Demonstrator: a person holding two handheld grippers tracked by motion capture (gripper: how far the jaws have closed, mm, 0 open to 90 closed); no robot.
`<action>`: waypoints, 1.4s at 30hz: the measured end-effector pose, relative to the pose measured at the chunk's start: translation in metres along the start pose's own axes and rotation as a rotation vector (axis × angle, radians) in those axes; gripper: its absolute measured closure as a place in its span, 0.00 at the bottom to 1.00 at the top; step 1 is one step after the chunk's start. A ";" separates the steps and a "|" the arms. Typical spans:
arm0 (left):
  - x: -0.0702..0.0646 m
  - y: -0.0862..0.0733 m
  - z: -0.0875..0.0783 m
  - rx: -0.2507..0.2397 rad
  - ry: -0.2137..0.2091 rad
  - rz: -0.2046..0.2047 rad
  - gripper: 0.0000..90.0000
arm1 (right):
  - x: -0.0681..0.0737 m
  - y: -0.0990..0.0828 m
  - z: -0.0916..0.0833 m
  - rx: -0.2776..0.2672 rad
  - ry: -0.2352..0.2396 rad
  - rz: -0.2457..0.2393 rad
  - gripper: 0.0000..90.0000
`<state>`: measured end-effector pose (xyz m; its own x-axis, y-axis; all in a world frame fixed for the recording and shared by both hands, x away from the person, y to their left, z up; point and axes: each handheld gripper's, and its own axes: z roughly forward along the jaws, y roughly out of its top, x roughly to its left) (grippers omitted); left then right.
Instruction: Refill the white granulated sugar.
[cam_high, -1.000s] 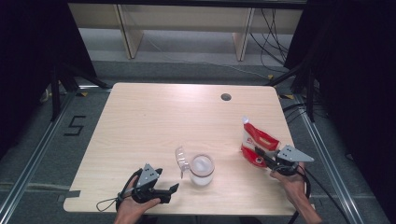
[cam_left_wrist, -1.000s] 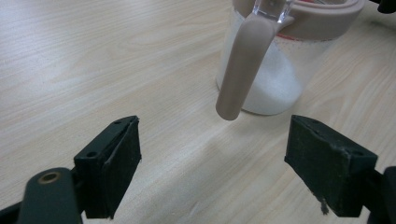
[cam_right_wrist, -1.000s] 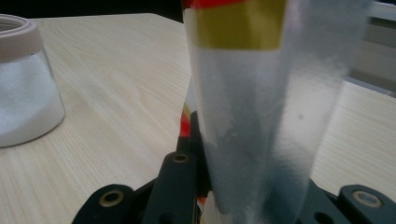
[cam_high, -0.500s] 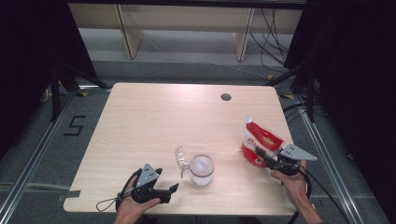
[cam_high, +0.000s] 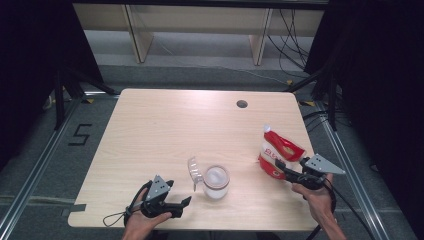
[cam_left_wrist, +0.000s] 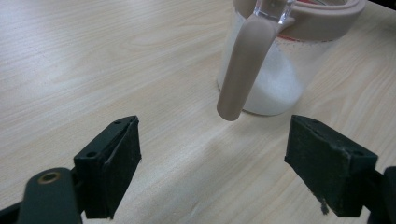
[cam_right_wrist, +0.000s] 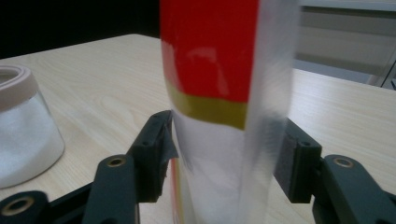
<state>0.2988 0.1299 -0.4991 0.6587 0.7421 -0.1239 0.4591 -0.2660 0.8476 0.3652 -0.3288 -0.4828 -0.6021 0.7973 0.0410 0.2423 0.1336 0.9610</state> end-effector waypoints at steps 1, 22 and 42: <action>0.000 0.000 0.000 0.000 0.000 -0.001 0.19 | 0.000 0.001 -0.001 -0.009 -0.028 -0.001 0.45; 0.001 0.000 -0.001 0.005 0.004 0.013 0.19 | 0.017 0.013 -0.047 0.012 -0.126 0.013 0.22; 0.000 0.000 -0.001 -0.001 -0.003 -0.002 0.19 | 0.029 0.003 -0.064 0.050 -0.103 0.003 0.23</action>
<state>0.2987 0.1305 -0.4984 0.6595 0.7410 -0.1268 0.4598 -0.2641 0.8478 0.2995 -0.3430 -0.4610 -0.5206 0.8537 0.0126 0.2827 0.1585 0.9460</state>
